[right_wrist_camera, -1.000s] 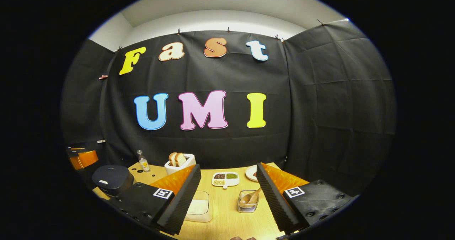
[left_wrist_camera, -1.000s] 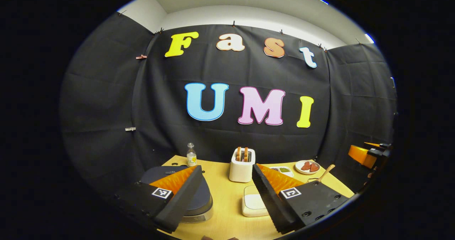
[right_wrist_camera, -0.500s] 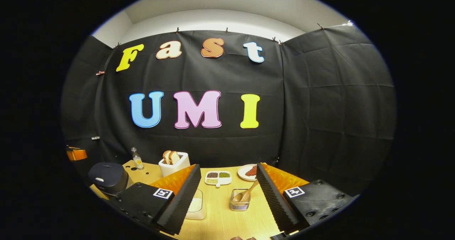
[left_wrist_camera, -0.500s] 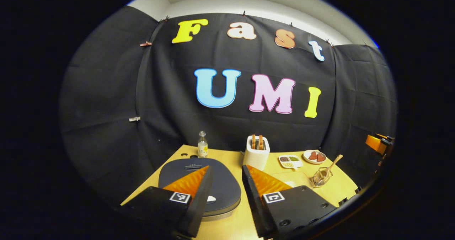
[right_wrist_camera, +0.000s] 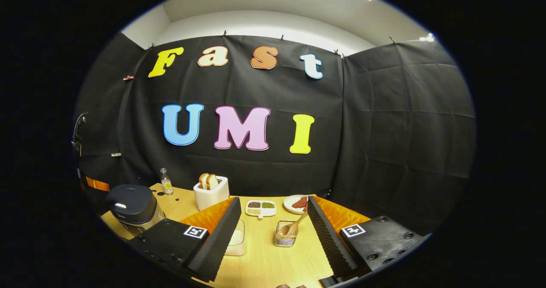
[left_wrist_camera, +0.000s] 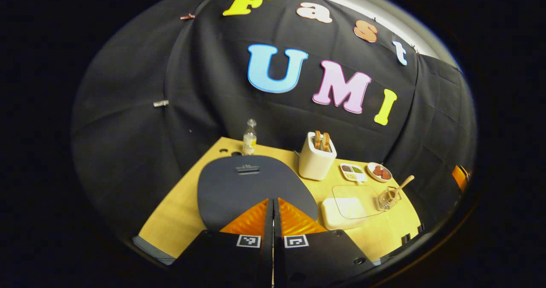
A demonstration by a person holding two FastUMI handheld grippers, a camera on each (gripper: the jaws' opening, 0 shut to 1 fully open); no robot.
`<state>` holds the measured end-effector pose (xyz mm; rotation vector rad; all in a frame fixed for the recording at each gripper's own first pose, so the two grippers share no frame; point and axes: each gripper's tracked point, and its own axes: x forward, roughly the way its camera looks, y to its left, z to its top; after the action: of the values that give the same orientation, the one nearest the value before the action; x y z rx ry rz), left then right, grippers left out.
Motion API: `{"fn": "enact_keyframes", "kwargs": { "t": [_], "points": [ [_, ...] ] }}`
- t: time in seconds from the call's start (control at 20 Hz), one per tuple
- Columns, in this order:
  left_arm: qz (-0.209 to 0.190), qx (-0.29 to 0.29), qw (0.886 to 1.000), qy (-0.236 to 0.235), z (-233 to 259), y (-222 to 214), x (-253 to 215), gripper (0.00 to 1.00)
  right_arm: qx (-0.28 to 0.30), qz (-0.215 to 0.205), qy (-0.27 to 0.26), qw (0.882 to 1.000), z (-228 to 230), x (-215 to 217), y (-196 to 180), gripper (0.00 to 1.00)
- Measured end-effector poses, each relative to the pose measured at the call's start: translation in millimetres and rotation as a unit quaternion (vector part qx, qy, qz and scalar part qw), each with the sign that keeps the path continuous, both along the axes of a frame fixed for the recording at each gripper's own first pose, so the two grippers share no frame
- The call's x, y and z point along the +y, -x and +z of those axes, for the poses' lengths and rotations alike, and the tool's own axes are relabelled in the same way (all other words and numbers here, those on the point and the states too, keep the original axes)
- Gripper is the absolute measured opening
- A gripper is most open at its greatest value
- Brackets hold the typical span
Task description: Close the left gripper, press the button to open the rice cooker; take a wooden spoon from the chopstick holder with the right hand, scoop a spoonful of rice and pour it into the rice cooker, then put the wooden spoon back into the chopstick holder.
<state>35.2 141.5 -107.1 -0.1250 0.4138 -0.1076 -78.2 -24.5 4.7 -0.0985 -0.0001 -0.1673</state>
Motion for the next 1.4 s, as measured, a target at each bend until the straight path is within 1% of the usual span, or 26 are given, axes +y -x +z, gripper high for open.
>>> {"fn": "enact_keyframes", "kwargs": {
  "t": [0.1, 0.2, 0.3, 0.35, 0.4, 0.45, 0.5, 0.55, 0.75, 0.8, 0.85, 1.0, 1.1, 1.15, 1.2, 1.3, 1.35, 1.4],
  "points": [
    [0.001, 0.020, 1.000, -0.003, -19.2, -6.9, -3.9, 0.06, 0.002, 0.013, -0.027, 1.000, -4.6, 4.0, -1.6, 0.98],
    [0.008, 0.031, 0.999, 0.005, -32.8, -12.2, -8.9, 0.06, 0.002, 0.018, -0.052, 0.999, -9.4, 0.2, -7.5, 0.98],
    [0.023, 0.035, 0.999, 0.010, -39.5, -18.3, -8.4, 0.06, 0.007, 0.015, -0.052, 0.999, -15.6, -9.9, -17.1, 0.98],
    [0.031, 0.046, 0.998, 0.015, -46.8, -19.4, -9.0, 0.06, 0.011, 0.015, -0.052, 0.999, -18.5, -14.1, -22.7, 0.98],
    [0.040, 0.043, 0.998, 0.022, -45.0, -20.9, -9.0, 0.06, 0.015, 0.016, -0.053, 0.998, -20.8, -18.4, -28.7, 0.98],
    [0.046, 0.042, 0.998, 0.026, -45.5, -20.4, -9.9, 0.06, 0.018, 0.018, -0.055, 0.998, -22.9, -21.2, -34.1, 0.96],
    [0.048, 0.049, 0.997, 0.028, -49.2, -17.7, -11.0, 0.06, 0.019, 0.018, -0.055, 0.998, -25.1, -25.1, -39.6, 0.96],
    [0.050, 0.046, 0.997, 0.030, -50.2, -16.6, -11.7, 0.06, 0.022, 0.017, -0.056, 0.998, -27.9, -28.5, -45.2, 0.98],
    [0.069, 0.049, 0.995, 0.054, -52.3, -17.9, -11.1, 0.06, 0.044, 0.037, -0.068, 0.996, -43.3, -26.1, -66.4, 0.98],
    [0.071, 0.051, 0.995, 0.054, -58.0, -18.3, -12.6, 0.08, 0.043, 0.041, -0.067, 0.996, -44.3, -25.9, -69.9, 0.98],
    [0.070, 0.055, 0.995, 0.047, -57.7, -16.1, -13.1, 0.06, 0.043, 0.045, -0.066, 0.996, -45.4, -26.9, -72.8, 0.98],
    [0.075, 0.048, 0.996, 0.014, -53.5, -16.1, -12.7, 0.06, 0.046, 0.050, -0.071, 0.995, -50.3, -29.9, -79.3, 0.98],
    [0.085, 0.032, 0.996, 0.002, -43.8, -14.9, -13.4, 0.06, 0.045, 0.043, -0.076, 0.995, -50.1, -38.9, -83.0, 0.98],
    [0.098, 0.020, 0.995, 0.001, -33.8, -12.4, -12.9, 0.04, 0.044, 0.038, -0.080, 0.995, -50.5, -43.9, -84.9, 0.98],
    [0.110, -0.002, 0.994, 0.001, -21.3, -16.7, -12.5, 0.06, 0.043, 0.033, -0.082, 0.995, -50.2, -50.2, -87.1, 0.98],
    [0.135, -0.075, 0.988, -0.010, 33.7, -15.6, -12.0, 0.06, 0.042, 0.021, -0.079, 0.996, -51.2, -63.5, -90.5, 0.98],
    [0.144, -0.110, 0.983, -0.024, 59.6, -12.1, -12.1, 0.04, 0.043, 0.013, -0.077, 0.996, -52.4, -70.9, -93.3, 0.98],
    [0.147, -0.136, 0.979, -0.038, 82.4, -9.1, -14.9, 0.07, 0.042, 0.006, -0.079, 0.996, -52.2, -78.1, -97.0, 0.98]
  ]
}}
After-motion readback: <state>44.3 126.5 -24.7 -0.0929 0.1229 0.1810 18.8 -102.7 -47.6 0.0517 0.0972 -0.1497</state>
